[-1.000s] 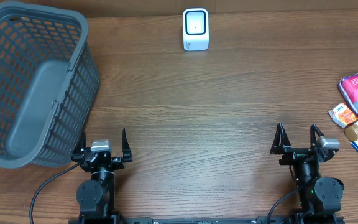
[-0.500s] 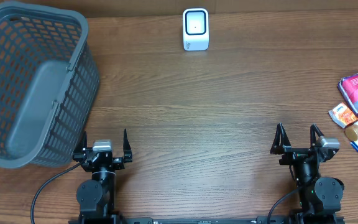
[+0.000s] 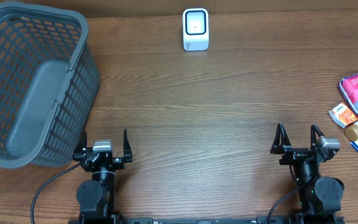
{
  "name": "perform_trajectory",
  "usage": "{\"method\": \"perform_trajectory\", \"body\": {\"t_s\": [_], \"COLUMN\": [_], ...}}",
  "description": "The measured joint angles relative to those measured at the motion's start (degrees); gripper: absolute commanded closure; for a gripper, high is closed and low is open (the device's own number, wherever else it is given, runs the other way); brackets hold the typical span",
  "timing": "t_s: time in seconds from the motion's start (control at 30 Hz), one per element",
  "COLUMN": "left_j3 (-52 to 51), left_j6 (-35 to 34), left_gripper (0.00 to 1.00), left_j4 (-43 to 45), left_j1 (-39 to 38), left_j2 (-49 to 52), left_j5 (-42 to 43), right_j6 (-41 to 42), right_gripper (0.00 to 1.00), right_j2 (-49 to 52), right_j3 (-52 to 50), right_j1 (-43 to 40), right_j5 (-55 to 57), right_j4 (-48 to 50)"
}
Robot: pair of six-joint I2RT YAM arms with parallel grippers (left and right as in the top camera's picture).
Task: Scan the item barcode
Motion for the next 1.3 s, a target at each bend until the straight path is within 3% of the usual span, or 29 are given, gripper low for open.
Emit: {"method": "perform_trajectory", "body": {"t_s": [1.3], "left_j3": [0.0], "left_j6": [0.0], "left_gripper": [0.0], "left_j4": [0.0], "left_j1": [0.0], "left_j2": [0.0], "left_j5": [0.3], "right_j6": [0.0], "right_gripper": [0.0], "right_j2": [0.0], "right_j3": [0.0], "right_j1": [-0.9], "right_j5": [0.1], "right_j4": [-0.1]}}
